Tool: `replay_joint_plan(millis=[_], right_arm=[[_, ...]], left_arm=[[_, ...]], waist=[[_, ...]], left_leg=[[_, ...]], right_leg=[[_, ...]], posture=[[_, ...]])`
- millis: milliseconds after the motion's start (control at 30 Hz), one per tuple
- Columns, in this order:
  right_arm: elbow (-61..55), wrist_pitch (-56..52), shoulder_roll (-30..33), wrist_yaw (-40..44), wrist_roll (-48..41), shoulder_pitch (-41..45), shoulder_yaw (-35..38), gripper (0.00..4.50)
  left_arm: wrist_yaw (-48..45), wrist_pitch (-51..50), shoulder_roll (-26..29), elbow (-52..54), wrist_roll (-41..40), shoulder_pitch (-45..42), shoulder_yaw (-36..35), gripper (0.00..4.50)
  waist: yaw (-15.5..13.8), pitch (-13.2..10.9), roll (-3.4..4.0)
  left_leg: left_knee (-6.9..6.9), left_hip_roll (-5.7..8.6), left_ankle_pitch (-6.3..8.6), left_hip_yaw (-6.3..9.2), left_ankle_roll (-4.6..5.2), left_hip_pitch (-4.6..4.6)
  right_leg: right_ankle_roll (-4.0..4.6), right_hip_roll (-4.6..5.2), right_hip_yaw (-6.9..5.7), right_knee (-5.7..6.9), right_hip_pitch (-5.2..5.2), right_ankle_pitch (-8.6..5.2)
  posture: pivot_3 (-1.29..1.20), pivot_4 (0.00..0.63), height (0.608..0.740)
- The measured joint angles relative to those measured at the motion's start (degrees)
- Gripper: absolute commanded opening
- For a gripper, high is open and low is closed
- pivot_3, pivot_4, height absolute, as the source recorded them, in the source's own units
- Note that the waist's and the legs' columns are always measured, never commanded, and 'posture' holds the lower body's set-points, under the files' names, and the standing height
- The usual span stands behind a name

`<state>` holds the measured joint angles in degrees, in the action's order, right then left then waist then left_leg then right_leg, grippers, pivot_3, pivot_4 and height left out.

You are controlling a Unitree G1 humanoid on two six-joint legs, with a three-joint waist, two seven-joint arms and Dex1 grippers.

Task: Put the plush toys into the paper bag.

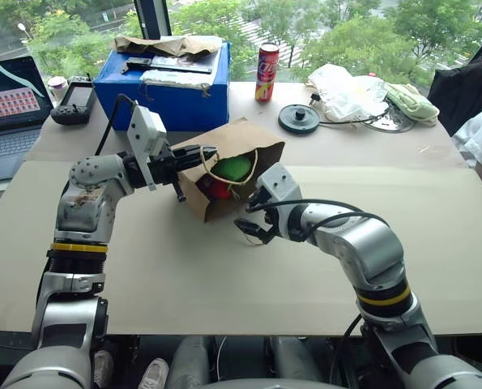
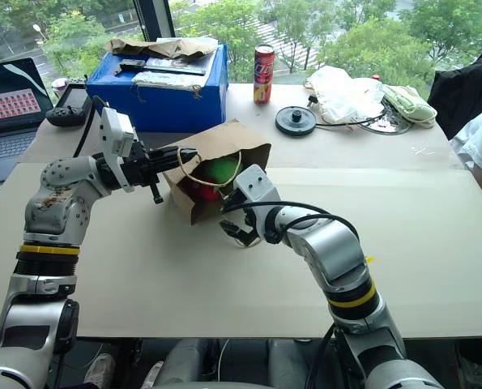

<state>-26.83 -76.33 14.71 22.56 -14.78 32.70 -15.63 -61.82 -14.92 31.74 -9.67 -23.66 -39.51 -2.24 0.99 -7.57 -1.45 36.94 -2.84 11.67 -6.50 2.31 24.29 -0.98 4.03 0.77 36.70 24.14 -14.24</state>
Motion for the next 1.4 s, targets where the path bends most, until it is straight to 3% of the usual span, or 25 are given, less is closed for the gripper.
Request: replay_joint_plan(millis=[267, 367, 733, 1033, 1400], right_arm=[[7.36, 3.4, -2.32, -3.47, 1.71, -0.67, -2.68, 4.47], [9.59, 5.54, -3.19, -4.08, 2.4, -0.67, -3.71, 3.76], [12.74, 9.99, -3.72, -4.29, 3.58, -0.68, -5.38, 0.07], [11.72, 12.69, -2.06, -4.23, 4.46, -0.62, -1.83, 0.07], [-3.02, 17.3, 8.35, 0.03, 2.49, 4.99, 8.97, 0.07]], left_arm=[[-0.17, 0.0, -0.15, -0.12, 0.08, -0.11, 0.0, 0.0], [-0.18, 0.0, -0.15, -0.12, 0.09, -0.18, 0.0, 0.0], [-0.17, 0.0, -0.15, -0.12, 0.13, -0.21, 0.0, 0.0], [0.6, -0.01, -1.26, -1.3, 0.05, -1.51, -0.17, 0.0], [11.99, -7.59, -9.01, -2.28, -8.3, -5.19, -8.29, 0.0]], waist=[[-0.11, 0.0, 0.0], [-0.09, 0.0, 0.0], [-0.08, 0.0, 0.0], [-0.15, 0.0, 0.0], [-0.02, 0.0, 0.0]], left_leg=[[0.01, 0.01, 0.0, 0.0, 0.0, 0.01], [0.0, 0.0, 0.0, 0.01, 0.0, 0.01], [0.0, 0.0, 0.0, 0.01, 0.0, 0.01], [0.0, 0.01, 0.0, 0.01, 0.0, 0.02], [-0.03, -0.01, 0.0, 0.07, 0.0, 0.03]], right_leg=[[0.0, 0.0, 0.0, 0.02, 0.0, 0.0], [0.0, 0.0, 0.0, 0.02, 0.0, 0.0], [0.0, 0.0, -0.01, 0.02, -0.01, 0.0], [0.0, 0.0, -0.01, 0.02, -0.02, 0.0], [-0.01, -0.01, -0.01, 0.02, 0.0, 0.0]], posture=[[0.0, 0.15, 0.739], [0.0, 0.15, 0.739], [0.0, 0.15, 0.739], [0.0, 0.15, 0.739], [0.0, 0.15, 0.739]])
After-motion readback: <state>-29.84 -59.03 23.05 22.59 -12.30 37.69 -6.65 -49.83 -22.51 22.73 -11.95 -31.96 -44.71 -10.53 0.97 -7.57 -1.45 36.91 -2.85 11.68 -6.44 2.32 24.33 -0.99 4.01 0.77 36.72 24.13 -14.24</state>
